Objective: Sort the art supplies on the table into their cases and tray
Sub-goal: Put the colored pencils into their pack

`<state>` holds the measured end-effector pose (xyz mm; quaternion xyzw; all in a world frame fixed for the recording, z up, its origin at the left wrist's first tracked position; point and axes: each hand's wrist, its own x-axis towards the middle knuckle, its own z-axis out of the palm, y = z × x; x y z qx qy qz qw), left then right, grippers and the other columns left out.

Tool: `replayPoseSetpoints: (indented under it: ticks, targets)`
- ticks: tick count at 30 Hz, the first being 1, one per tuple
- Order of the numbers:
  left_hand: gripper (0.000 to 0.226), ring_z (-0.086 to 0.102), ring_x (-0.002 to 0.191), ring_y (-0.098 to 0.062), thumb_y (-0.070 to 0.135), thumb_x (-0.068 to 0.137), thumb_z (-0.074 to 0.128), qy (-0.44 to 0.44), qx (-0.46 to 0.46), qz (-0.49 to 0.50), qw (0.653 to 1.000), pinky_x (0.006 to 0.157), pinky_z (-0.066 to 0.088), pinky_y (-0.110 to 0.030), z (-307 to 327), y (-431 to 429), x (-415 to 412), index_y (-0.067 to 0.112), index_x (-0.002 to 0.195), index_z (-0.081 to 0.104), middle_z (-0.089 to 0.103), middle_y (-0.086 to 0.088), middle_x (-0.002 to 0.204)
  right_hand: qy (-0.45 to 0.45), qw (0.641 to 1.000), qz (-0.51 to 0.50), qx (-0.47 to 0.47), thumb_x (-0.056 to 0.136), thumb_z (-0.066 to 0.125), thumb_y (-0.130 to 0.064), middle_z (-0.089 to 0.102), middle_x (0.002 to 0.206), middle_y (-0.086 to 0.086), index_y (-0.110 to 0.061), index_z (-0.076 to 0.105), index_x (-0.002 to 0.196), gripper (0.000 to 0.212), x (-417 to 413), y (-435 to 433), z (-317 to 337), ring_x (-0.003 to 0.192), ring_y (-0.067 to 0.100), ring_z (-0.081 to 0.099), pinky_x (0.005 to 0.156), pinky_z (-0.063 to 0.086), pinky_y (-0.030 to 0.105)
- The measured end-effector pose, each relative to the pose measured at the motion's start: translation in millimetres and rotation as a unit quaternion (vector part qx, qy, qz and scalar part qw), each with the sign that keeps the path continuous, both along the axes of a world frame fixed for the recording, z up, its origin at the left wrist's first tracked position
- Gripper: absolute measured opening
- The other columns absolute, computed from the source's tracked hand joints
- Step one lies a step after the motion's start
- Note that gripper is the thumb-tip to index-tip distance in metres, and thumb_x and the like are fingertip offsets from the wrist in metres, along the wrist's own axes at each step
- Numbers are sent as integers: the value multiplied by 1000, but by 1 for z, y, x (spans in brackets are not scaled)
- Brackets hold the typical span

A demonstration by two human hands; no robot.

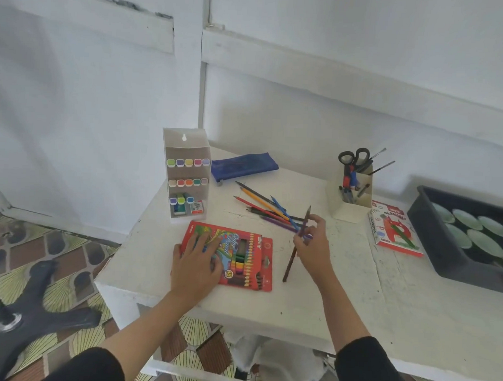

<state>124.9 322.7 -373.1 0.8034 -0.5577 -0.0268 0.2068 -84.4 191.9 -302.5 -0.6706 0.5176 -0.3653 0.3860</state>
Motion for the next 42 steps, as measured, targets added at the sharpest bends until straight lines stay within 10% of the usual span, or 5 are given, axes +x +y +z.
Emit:
replayPoseSetpoints:
  ticks: [8, 16, 27, 42]
  targets:
    - [66, 30, 140, -24, 45, 84, 16, -19, 22, -29, 999, 107, 27, -54, -3, 1, -4, 30, 141, 44, 42, 0, 147, -266, 939, -206, 65, 103, 31, -19, 65, 77, 17, -17, 36, 100, 6, -29, 20, -10, 43, 25, 60, 43, 51, 29]
    - [65, 22, 143, -23, 45, 87, 13, -1, 33, -30, 999, 111, 19, -53, 1, 1, -4, 30, 145, 38, 35, 1, 152, -297, 915, -219, 162, 99, 44, -9, 59, 87, 12, -2, 55, 105, 14, -23, 28, -23, 76, 21, 59, 63, 52, 25]
    - [51, 33, 138, -26, 34, 88, 36, 28, -8, -17, 999, 107, 24, -57, 2, 1, -5, 25, 135, 52, 46, -5, 144, -205, 938, -248, 126, 90, 60, -8, 70, 84, 8, -6, 65, 107, 17, -2, 26, -35, 68, 13, 60, 50, 49, 14]
    - [57, 22, 138, -26, 44, 88, 28, 42, 40, 105, 993, 109, 16, -55, 10, -2, -3, 24, 139, 42, 28, -8, 151, 102, 994, 35, 34, 80, 69, -2, 65, 78, -13, -17, 70, 88, 17, 30, 32, -37, 71, -3, 58, 67, 43, 14]
